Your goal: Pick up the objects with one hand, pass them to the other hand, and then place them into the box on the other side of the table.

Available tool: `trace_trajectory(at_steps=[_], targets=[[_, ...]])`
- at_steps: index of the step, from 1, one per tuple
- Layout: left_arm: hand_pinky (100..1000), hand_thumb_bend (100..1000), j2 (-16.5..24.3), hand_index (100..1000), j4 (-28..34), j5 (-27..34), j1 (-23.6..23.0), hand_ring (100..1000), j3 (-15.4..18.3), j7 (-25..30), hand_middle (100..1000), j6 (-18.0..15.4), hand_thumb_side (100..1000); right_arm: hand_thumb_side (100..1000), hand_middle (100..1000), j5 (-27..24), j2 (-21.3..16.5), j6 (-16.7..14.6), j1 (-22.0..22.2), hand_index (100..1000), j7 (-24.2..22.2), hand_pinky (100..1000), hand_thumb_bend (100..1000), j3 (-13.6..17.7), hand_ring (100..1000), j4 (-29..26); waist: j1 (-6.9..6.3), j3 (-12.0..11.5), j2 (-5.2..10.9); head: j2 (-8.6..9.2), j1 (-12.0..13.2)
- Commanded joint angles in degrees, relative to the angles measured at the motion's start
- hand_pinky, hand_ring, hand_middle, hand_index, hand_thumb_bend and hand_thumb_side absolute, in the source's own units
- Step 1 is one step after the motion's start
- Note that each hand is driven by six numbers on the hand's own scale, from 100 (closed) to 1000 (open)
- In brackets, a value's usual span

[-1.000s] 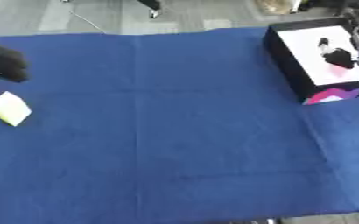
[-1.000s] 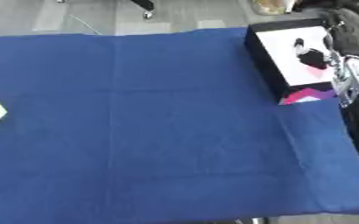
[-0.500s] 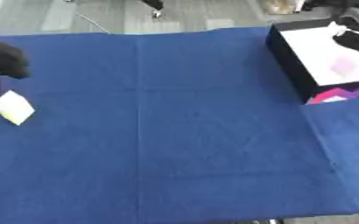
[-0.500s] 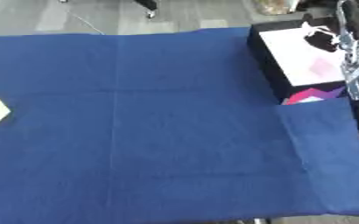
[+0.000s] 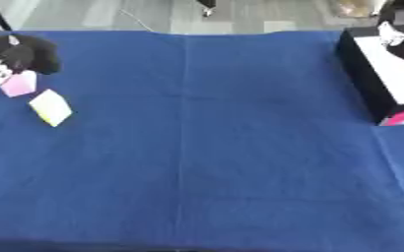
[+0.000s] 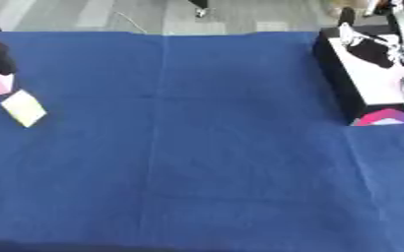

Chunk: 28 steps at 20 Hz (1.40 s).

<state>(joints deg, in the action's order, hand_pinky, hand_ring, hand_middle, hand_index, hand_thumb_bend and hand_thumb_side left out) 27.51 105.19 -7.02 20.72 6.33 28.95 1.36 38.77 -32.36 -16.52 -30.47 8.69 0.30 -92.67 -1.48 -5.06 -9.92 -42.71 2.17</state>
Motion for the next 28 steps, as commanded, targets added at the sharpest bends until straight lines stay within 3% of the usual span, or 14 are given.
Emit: trace_trajectory(at_steps=[1, 5, 13, 21, 28], targets=[[769, 322, 3.8, 813, -1.4, -6.4, 0.4, 671, 1.8, -3.1, 602, -1.1, 754, 227, 838, -1.8, 0.5, -1.3, 0.6, 1000, -2.5, 822, 100, -0.5, 821, -6.6, -0.08, 0.2, 0.71, -0.01, 3.2], [760, 348, 6.0, 815, -5.9, -17.2, 1.3, 656, 1.6, -7.4, 593, -2.2, 688, 217, 832, -3.5, 1.3, -1.6, 2.3, 1000, -4.2, 823, 100, -0.9, 820, -10.6, -0.15, 0.5, 0.80, -0.08, 5.4], [751, 403, 7.2, 813, -19.8, -31.7, 6.4, 654, -1.2, -11.7, 609, -1.5, 592, 218, 823, -5.6, 2.5, -1.6, 3.8, 1000, -6.2, 825, 100, -1.3, 820, -14.0, -0.13, 1.3, 0.90, -0.20, 6.5], [746, 446, 5.6, 811, -33.3, -41.2, 12.0, 654, -2.9, -12.4, 623, -0.9, 552, 224, 820, -6.5, 3.1, -1.7, 4.2, 1000, -7.1, 827, 100, -1.5, 820, -14.4, 0.00, 2.0, 0.90, -0.42, 6.8], [739, 462, 4.5, 804, -39.4, -45.4, 13.6, 646, -3.3, -11.6, 619, -0.5, 542, 231, 818, -7.0, 3.3, -1.6, 4.5, 1000, -7.3, 828, 100, -1.5, 819, -14.4, -0.13, 2.3, 0.81, -0.34, 7.0]])
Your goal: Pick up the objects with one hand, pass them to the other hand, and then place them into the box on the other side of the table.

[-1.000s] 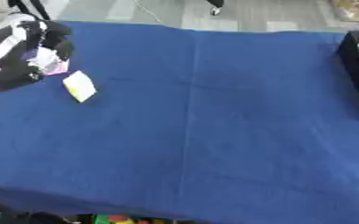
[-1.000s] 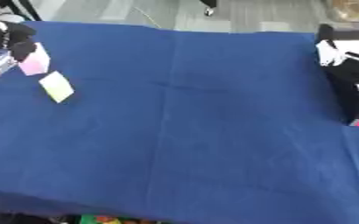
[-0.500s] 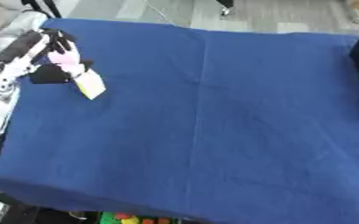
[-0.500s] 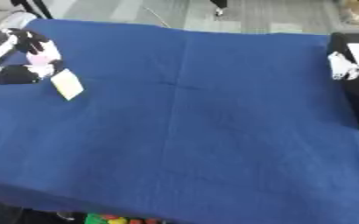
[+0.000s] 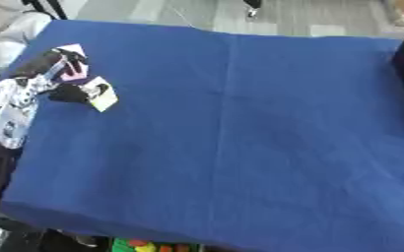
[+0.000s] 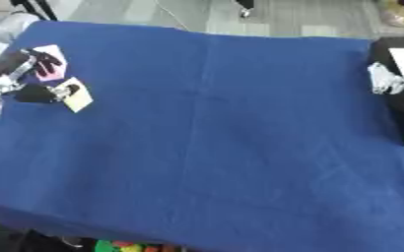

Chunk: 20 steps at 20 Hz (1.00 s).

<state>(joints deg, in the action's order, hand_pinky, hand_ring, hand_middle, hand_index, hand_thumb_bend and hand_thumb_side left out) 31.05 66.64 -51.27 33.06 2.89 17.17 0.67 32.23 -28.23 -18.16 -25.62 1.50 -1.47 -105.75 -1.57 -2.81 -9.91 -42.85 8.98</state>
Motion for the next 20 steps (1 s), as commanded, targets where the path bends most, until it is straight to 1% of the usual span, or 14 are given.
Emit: trace_trajectory(at_steps=[1, 4, 5, 13, 14, 17, 18, 19, 20], targets=[[737, 470, 0.8, 801, -1.4, -1.5, 1.4, 644, 0.2, 0.1, 618, 0.3, 546, 232, 818, -0.6, -0.8, 0.1, -0.4, 1000, -0.2, 829, 100, 0.2, 819, -1.3, -0.04, 0.1, 0.80, -0.21, 0.2], [734, 471, 0.4, 799, -2.6, -2.8, 1.6, 638, 0.0, -0.4, 617, 1.1, 545, 233, 817, -0.8, -0.8, 0.1, -0.3, 1000, -0.1, 829, 100, 0.3, 819, -1.2, -0.03, 0.1, 0.80, -0.20, 0.3], [730, 460, 0.2, 794, -3.0, -3.3, 1.6, 615, 0.0, -0.7, 612, 1.4, 532, 233, 816, -0.8, -0.8, 0.1, -0.3, 1000, -0.1, 829, 100, 0.3, 819, -1.2, -0.02, 0.1, 0.80, -0.18, 0.3], [711, 417, -0.9, 764, -5.2, -5.2, 1.8, 583, -0.1, -2.7, 576, 3.7, 502, 237, 815, -1.0, -0.7, 0.1, -0.2, 1000, -0.2, 829, 100, 0.2, 819, -1.0, 0.11, 0.2, 0.72, -0.28, 0.5], [705, 401, -1.0, 752, -5.2, -5.1, 1.8, 572, -0.1, -2.9, 562, 3.9, 486, 237, 815, -1.0, -0.7, 0.1, -0.1, 1000, -0.2, 829, 100, 0.2, 819, -1.0, 0.11, 0.2, 0.72, -0.28, 0.5], [677, 291, -1.2, 694, -4.9, -4.2, 1.5, 514, 0.3, -4.0, 491, 4.7, 382, 238, 815, -1.0, -0.7, 0.1, -0.1, 1000, -0.2, 829, 100, 0.2, 819, -0.9, 0.12, 0.2, 0.72, -0.26, 0.5], [673, 271, -1.2, 685, -4.5, -3.7, 1.3, 506, 0.4, -4.5, 480, 5.0, 365, 239, 816, -1.0, -0.7, 0.1, -0.1, 1000, -0.2, 829, 100, 0.3, 818, -0.9, 0.11, 0.2, 0.73, -0.27, 0.5], [662, 232, -1.1, 656, -4.0, -3.1, 1.1, 481, 0.6, -5.1, 447, 5.3, 327, 239, 816, -1.0, -0.7, 0.1, -0.1, 1000, -0.2, 829, 100, 0.3, 818, -0.9, 0.11, 0.2, 0.73, -0.25, 0.5], [659, 220, -1.1, 648, -3.2, -2.4, 0.9, 475, 0.8, -5.7, 436, 5.5, 317, 239, 815, -1.0, -0.7, 0.1, -0.1, 1000, -0.2, 829, 100, 0.3, 818, -0.9, 0.11, 0.2, 0.74, -0.22, 0.6]])
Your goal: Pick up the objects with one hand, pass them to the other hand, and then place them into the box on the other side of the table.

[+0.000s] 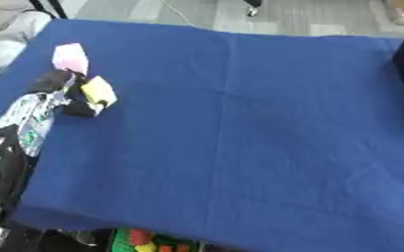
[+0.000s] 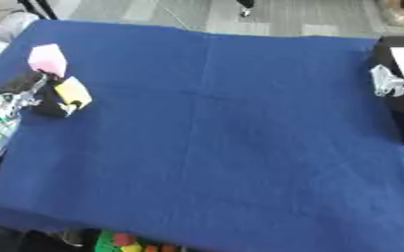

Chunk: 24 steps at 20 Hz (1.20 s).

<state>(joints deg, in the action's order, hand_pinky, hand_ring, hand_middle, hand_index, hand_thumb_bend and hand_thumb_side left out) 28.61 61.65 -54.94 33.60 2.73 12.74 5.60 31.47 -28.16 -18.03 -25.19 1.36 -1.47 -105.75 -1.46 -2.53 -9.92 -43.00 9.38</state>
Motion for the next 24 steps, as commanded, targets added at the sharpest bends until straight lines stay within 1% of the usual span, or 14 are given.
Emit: trace_trajectory(at_steps=[1, 4, 7, 10, 13, 16, 19, 20, 21, 24], targets=[[654, 197, 1.4, 635, 2.6, 2.0, 0.1, 464, 1.1, -1.7, 417, 0.8, 303, 237, 814, -0.2, -0.8, 0.0, -0.5, 1000, 0.0, 829, 100, 0.3, 818, -0.9, -0.01, -0.1, 0.74, -0.06, 0.2], [653, 169, 1.9, 629, 6.9, 4.8, -0.8, 454, 1.5, -2.3, 403, 0.4, 313, 230, 814, -0.3, -0.9, -0.3, -0.7, 1000, -0.2, 828, 100, 0.0, 818, -1.3, -0.06, -0.2, 0.75, -0.10, 0.0], [654, 134, 2.4, 628, 13.0, 9.5, -1.6, 446, 1.4, -0.6, 394, -0.8, 350, 216, 815, -0.4, -1.0, -0.9, -1.0, 1000, -0.7, 826, 100, -0.8, 816, -2.2, -0.10, -0.3, 0.77, -0.13, -0.2], [656, 100, 2.8, 629, 19.5, 16.8, -1.9, 440, 0.5, 3.4, 388, -2.3, 399, 202, 816, -0.4, -0.9, -2.2, -1.8, 1000, -1.9, 824, 100, -2.5, 814, -3.7, -0.10, -0.3, 0.85, -0.28, -0.8], [658, 100, 3.1, 629, 25.3, 24.6, -1.7, 436, -1.1, 8.1, 384, -3.1, 439, 188, 817, -0.8, -0.6, -3.7, -2.8, 1000, -3.6, 821, 100, -4.5, 813, -5.3, -0.10, -0.3, 0.93, -0.40, -1.3], [660, 100, 3.2, 630, 29.6, 31.7, -1.0, 436, -3.2, 12.9, 383, -3.5, 466, 182, 817, -1.6, 0.0, -5.2, -4.1, 1000, -5.4, 819, 100, -6.6, 812, -6.6, -0.14, -0.2, 0.98, -0.53, -1.8], [662, 100, 2.9, 630, 32.3, 37.0, 0.1, 435, -5.2, 17.2, 382, -3.2, 488, 164, 819, -1.9, 1.0, -6.8, -5.3, 1000, -7.4, 814, 100, -8.6, 812, -7.8, -0.18, -0.1, 1.01, -0.66, -2.1], [662, 153, 2.7, 630, 33.0, 38.4, 0.6, 435, -5.9, 18.5, 381, -3.1, 517, 183, 818, -2.0, 1.4, -7.5, -5.8, 1000, -8.1, 813, 100, -9.3, 811, -8.2, -0.17, -0.1, 1.03, -0.71, -2.3], [662, 100, 2.4, 630, 33.4, 39.9, 1.2, 435, -6.7, 19.8, 381, -3.0, 505, 154, 819, -2.0, 1.8, -8.1, -6.3, 998, -8.8, 812, 100, -9.9, 810, -8.4, -0.16, 0.0, 1.05, -0.77, -2.4], [662, 100, 1.4, 629, 34.5, 43.4, 2.8, 434, -8.7, 23.3, 380, -2.3, 522, 143, 821, -1.8, 3.1, -9.9, -8.0, 991, -10.6, 808, 100, -11.9, 810, -8.8, -0.12, 0.0, 1.10, -0.97, -3.1]])
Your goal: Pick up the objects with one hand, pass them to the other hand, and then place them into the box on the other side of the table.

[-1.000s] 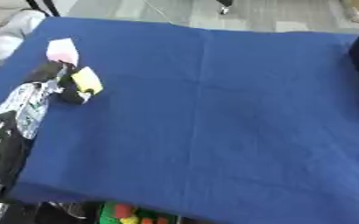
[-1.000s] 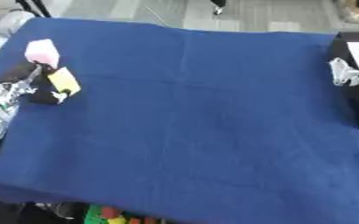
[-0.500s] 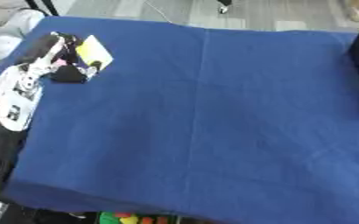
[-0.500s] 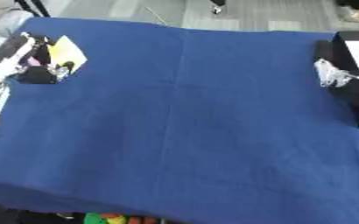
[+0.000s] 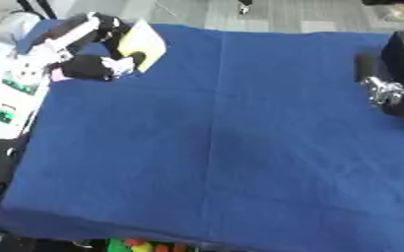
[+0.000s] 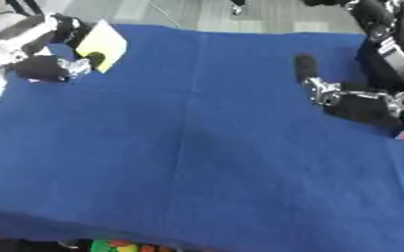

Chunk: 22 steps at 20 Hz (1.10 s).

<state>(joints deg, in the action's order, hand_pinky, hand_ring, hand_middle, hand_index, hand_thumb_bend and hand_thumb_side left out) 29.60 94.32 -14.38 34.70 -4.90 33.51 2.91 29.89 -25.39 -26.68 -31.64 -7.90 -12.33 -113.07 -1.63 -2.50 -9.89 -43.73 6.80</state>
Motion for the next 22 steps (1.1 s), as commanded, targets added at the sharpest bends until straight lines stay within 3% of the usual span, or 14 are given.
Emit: trace_trajectory(at_steps=[1, 5, 12, 22], targets=[[663, 100, 0.2, 629, 2.0, 3.6, 2.2, 435, -1.7, 3.6, 380, 0.6, 525, 140, 822, -0.1, 0.7, -1.8, -2.0, 990, -1.8, 807, 100, -1.6, 811, -1.5, 0.06, 0.0, 1.09, -0.30, -0.8], [664, 100, -0.8, 631, 2.3, 6.2, 3.8, 437, -4.1, 7.4, 382, 1.3, 543, 155, 831, 0.7, 2.1, -3.8, -3.5, 985, -3.4, 805, 100, -3.2, 813, -1.5, 0.07, 0.0, 1.07, -0.38, -1.6], [667, 100, -2.4, 631, 1.9, 9.8, 5.5, 438, -6.2, 11.9, 382, 3.3, 571, 178, 869, 2.7, 3.4, -6.3, -4.8, 983, -4.8, 808, 229, -5.2, 825, -1.3, 0.26, -0.2, 0.95, -0.39, -1.9], [675, 100, -3.3, 642, 2.8, 10.9, 7.0, 450, -9.2, 16.2, 393, 3.8, 581, 217, 908, 5.0, 4.4, -9.1, -5.7, 989, -5.4, 822, 250, -7.5, 843, -0.4, 0.44, -0.3, 0.84, -0.39, -1.9]])
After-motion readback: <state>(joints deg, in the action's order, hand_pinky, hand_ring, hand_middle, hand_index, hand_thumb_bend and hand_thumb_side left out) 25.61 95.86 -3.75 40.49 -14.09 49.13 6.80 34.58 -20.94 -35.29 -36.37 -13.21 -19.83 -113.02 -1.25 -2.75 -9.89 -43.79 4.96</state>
